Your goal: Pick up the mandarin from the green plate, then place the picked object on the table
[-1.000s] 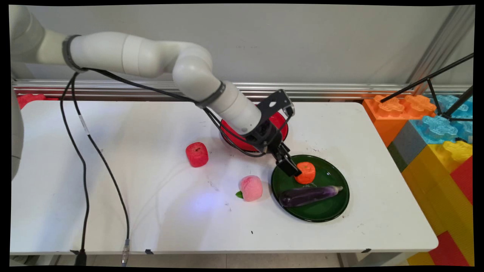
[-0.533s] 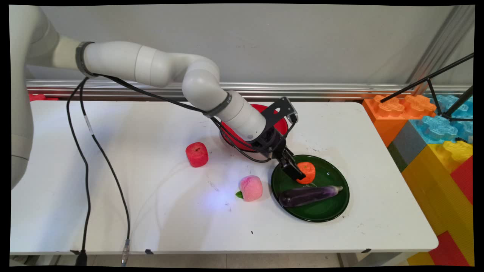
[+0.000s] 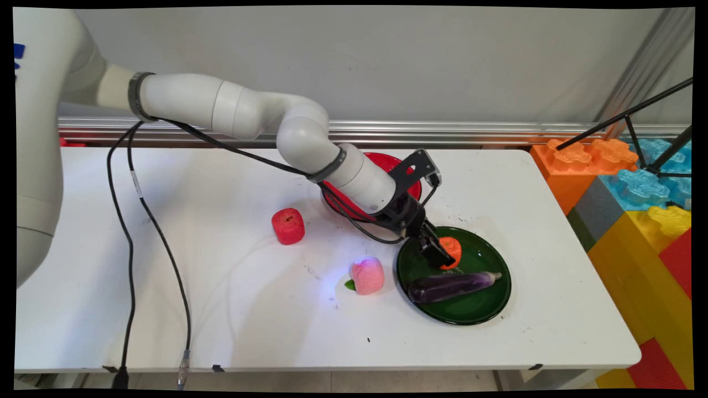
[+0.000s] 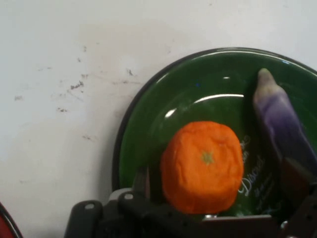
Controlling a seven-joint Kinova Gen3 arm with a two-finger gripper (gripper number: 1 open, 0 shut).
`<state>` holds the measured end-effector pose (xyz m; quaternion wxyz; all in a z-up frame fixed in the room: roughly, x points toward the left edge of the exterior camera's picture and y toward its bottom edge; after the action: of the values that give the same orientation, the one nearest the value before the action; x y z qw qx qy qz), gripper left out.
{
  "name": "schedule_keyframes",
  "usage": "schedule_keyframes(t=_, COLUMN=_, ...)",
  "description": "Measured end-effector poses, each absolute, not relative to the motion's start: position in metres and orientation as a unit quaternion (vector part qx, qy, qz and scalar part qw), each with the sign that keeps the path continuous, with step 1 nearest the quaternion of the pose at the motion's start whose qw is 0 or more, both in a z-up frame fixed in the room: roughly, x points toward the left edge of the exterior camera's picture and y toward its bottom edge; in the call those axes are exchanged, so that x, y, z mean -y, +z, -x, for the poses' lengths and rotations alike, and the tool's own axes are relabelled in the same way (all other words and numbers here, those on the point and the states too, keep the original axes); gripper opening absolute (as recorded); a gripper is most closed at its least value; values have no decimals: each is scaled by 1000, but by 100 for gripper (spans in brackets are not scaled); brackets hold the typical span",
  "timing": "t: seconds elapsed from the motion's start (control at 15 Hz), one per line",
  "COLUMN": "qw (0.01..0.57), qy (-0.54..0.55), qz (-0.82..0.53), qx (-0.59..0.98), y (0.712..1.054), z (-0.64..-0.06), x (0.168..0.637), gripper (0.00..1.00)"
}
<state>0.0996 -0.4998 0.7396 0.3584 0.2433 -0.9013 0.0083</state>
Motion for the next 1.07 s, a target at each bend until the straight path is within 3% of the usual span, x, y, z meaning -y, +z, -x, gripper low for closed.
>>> schedule_keyframes(t=0.6, qw=364, qy=18, qz=-229, qx=903, y=729, z=-98, x=505, gripper=100)
schedule_keyframes(t=0.67, qw=364, qy=20, qz=-224, qx=904, y=729, z=-99, x=505, gripper=0)
schedule_keyframes(t=1.07, qw=362, qy=25, qz=-209, qx=908, y=727, z=-100, x=504, gripper=0)
